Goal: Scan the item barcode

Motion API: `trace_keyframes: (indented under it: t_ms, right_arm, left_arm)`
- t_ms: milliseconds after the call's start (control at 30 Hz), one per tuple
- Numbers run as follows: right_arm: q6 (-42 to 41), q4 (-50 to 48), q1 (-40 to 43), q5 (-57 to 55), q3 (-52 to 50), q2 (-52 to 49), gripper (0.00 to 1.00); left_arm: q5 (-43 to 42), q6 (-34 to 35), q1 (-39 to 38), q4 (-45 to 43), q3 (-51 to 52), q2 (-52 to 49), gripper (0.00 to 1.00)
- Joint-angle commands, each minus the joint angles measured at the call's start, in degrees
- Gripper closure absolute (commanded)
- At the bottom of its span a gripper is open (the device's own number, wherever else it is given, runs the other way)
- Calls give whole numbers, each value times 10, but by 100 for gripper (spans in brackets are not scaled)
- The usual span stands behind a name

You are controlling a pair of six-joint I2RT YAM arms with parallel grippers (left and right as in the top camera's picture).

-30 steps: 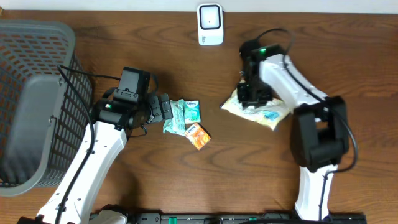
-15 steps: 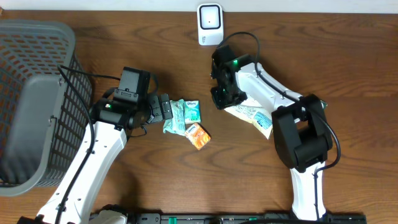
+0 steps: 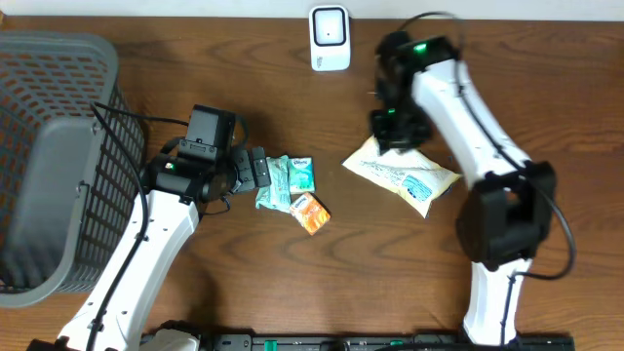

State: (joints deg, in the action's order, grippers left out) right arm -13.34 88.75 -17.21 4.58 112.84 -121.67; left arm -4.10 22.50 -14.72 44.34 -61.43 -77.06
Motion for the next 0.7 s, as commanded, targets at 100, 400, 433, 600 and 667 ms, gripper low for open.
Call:
trace_keyframes:
  t_ms: [100, 400, 433, 600, 667]
  right_arm:
    - [-91, 65, 59, -167, -44, 11, 56]
    - [-99, 42, 104, -167, -146, 10, 56]
    - [-99, 37, 105, -167, -153, 10, 55]
    - [-100, 7, 100, -153, -169, 10, 54]
    - [-99, -25, 94, -134, -177, 10, 52]
  left_arm:
    - [9, -3, 3, 0, -6, -1, 0]
    - [9, -3, 3, 0, -6, -1, 0]
    - [9, -3, 3, 0, -6, -1, 0]
    - [9, -3, 3, 0, -6, -1, 0]
    - [9, -3, 3, 0, -6, -1, 0]
